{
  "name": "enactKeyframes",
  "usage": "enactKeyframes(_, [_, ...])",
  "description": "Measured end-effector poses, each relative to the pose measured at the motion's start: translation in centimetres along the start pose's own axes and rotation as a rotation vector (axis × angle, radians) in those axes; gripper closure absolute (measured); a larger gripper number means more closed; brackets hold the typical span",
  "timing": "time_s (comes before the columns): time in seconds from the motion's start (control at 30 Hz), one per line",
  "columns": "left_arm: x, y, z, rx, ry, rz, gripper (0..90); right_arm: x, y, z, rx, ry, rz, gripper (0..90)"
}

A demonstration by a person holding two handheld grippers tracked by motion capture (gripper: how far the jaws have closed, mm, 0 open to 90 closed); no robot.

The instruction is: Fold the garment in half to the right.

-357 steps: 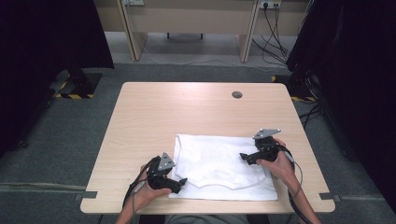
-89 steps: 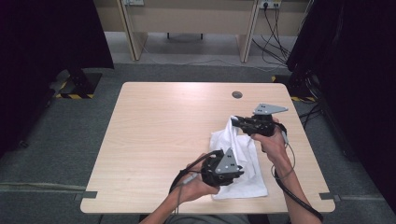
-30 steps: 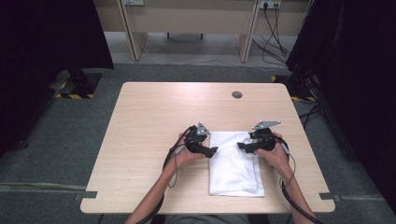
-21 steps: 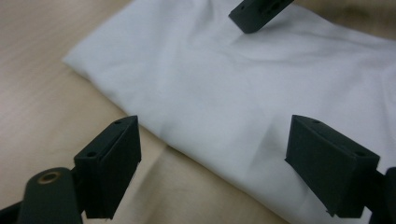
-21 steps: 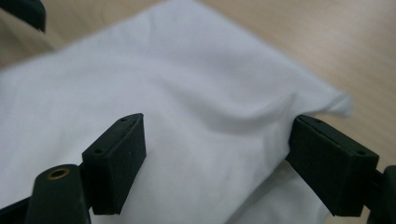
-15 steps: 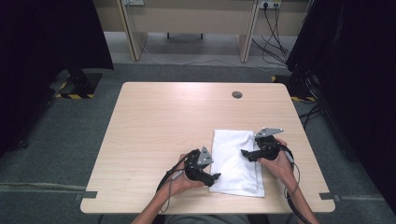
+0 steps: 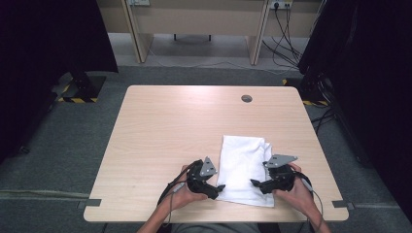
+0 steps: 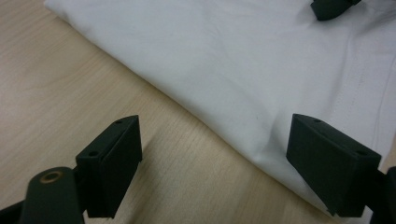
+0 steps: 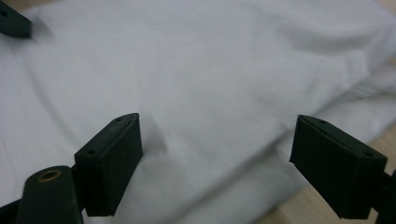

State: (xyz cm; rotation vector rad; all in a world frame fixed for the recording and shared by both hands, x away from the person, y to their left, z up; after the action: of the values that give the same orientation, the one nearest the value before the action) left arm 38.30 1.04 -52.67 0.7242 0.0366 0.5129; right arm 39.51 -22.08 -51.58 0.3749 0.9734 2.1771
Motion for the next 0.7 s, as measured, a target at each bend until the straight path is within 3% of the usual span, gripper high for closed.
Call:
enactKeyframes(0.03, [0.0, 0.0, 0.0, -0.001, 0.001, 0.003, 17.1, -0.2, 0.2, -0.2, 0.019, 0.019, -0.032, 16.0])
enactKeyframes(0.1, [-0.1, 0.1, 0.0, -0.002, 0.002, 0.003, 17.1, -0.1, 1.0, -0.4, -0.006, 0.013, -0.029, 16.1])
enactKeyframes(0.17, [-0.1, 0.1, -0.1, 0.000, 0.007, 0.003, 16.9, 0.6, 1.5, -0.3, -0.056, 0.000, 0.023, 16.4])
enactKeyframes(0.23, [-0.1, 0.1, -0.1, 0.002, 0.017, 0.002, 16.8, 1.7, 1.6, -0.6, -0.056, 0.014, 0.095, 16.0])
enactKeyframes(0.3, [-0.1, 0.3, -0.3, 0.004, 0.019, -0.006, 17.0, 2.3, 1.0, -1.8, -0.005, 0.054, 0.080, 15.2])
enactKeyframes(0.33, [-0.1, 0.3, -0.3, 0.004, 0.019, -0.006, 17.1, 2.3, 1.0, -1.8, -0.005, 0.054, 0.080, 15.2])
enactKeyframes(0.37, [0.0, 0.4, -0.5, 0.005, 0.031, -0.013, 17.1, 2.2, 1.2, -2.4, -0.024, 0.012, 0.100, 15.2])
enactKeyframes(0.4, [0.1, 0.6, -0.6, 0.006, 0.033, -0.016, 17.2, 2.0, 1.4, -2.6, -0.029, 0.004, 0.088, 15.0])
enactKeyframes(0.53, [0.1, 0.8, -0.8, 0.003, 0.023, -0.011, 17.2, 1.9, 2.7, -3.1, -0.005, 0.064, 0.017, 15.0])
enactKeyframes(0.6, [0.1, 0.8, -0.8, 0.003, 0.023, -0.011, 17.2, 2.1, 3.0, -2.5, -0.037, 0.055, 0.013, 15.0])
enactKeyframes(0.7, [0.0, 0.9, -0.8, 0.003, 0.019, -0.013, 16.9, 2.1, 3.0, -2.5, -0.037, 0.055, 0.013, 14.7])
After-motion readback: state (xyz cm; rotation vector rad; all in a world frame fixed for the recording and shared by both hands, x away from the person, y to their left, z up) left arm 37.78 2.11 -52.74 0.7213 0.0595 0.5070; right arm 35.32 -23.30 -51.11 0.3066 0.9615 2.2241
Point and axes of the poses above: each handheld gripper's, and its own axes: y roughly backward along the jaws, z roughly out of its top, x roughly to its left, the point moved 6 cm from there along -y, roughly forward along the jaws, and after that the axes turned 8 degrees about -y, right-handed, at the moved point
